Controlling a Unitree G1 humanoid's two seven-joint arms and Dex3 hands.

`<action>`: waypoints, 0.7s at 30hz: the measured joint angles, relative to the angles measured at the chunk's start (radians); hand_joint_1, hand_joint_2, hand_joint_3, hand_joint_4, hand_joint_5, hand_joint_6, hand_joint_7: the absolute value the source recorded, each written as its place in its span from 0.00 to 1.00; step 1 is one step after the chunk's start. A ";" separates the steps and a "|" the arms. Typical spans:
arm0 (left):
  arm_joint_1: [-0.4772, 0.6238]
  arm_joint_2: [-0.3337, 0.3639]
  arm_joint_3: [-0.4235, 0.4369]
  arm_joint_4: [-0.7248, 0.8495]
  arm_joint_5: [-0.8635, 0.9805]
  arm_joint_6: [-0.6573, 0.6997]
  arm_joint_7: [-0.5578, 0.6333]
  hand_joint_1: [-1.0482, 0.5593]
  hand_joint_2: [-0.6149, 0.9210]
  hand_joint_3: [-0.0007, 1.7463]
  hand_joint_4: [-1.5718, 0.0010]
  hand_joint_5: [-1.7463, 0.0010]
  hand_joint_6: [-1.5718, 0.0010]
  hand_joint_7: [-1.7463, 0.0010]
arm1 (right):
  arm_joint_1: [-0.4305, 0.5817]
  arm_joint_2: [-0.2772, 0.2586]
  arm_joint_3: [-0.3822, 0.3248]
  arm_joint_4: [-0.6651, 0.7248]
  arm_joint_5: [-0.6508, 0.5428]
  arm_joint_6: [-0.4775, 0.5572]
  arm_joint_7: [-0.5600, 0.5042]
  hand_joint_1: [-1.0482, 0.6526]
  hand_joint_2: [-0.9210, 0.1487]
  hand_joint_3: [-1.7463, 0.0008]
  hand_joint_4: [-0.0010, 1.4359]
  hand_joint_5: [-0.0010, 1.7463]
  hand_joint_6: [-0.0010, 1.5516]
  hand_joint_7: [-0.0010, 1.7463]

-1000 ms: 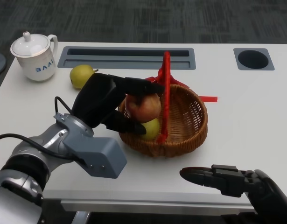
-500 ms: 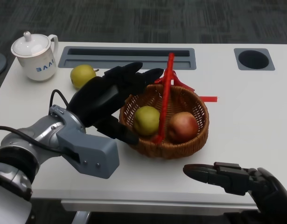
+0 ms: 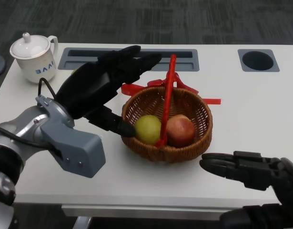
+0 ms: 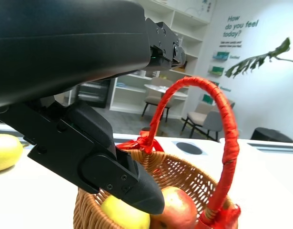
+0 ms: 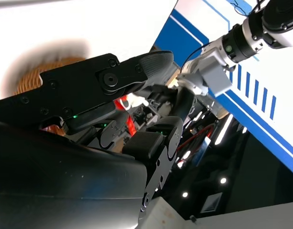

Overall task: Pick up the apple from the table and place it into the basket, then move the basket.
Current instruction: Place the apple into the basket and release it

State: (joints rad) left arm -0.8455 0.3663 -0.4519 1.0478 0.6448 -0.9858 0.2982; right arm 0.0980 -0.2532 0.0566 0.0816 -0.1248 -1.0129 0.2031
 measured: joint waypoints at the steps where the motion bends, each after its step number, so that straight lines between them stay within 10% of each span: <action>1: 0.015 0.004 0.009 -0.006 -0.019 -0.017 -0.016 0.13 0.91 0.00 0.89 0.98 0.88 0.99 | -0.005 -0.011 -0.010 -0.013 -0.002 0.002 0.000 0.31 0.00 0.96 0.52 0.00 0.44 0.00; 21: 0.250 -0.035 0.259 -0.061 -0.768 -0.133 -0.741 0.40 0.83 0.00 0.33 0.95 0.40 0.96 | -0.290 -0.089 -0.008 0.204 -0.052 -0.008 0.023 0.29 0.00 0.98 0.53 0.00 0.44 0.00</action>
State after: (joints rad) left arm -0.5954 0.3317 -0.1933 0.9871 -0.1229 -1.1193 -0.4426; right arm -0.1922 -0.3425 0.0482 0.2853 -0.1773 -1.0204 0.2263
